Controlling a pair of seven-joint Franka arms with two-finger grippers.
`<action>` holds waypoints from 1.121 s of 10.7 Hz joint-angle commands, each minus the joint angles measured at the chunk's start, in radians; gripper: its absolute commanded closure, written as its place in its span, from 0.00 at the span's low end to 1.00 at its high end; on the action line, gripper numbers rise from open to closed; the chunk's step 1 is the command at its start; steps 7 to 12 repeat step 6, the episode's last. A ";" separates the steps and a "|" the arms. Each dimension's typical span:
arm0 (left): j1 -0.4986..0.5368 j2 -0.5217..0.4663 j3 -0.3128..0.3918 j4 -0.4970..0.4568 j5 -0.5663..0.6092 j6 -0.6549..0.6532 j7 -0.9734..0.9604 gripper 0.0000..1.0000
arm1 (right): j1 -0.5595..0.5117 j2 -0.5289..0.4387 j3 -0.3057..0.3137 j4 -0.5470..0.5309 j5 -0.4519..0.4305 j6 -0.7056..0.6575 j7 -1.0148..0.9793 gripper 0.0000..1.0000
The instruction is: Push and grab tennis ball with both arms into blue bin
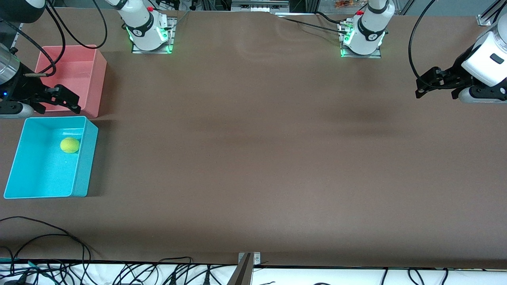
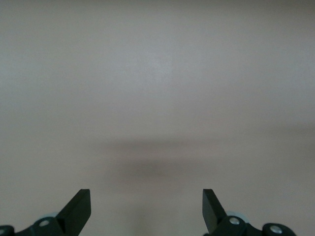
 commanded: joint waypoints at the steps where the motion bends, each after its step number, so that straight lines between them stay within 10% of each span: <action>1: 0.000 0.012 -0.002 0.030 -0.012 -0.022 -0.009 0.00 | 0.003 -0.006 0.004 0.006 0.004 -0.037 -0.004 0.00; 12: 0.000 0.012 -0.002 0.030 -0.014 -0.022 -0.009 0.00 | 0.003 -0.006 0.013 0.015 0.005 -0.112 -0.003 0.00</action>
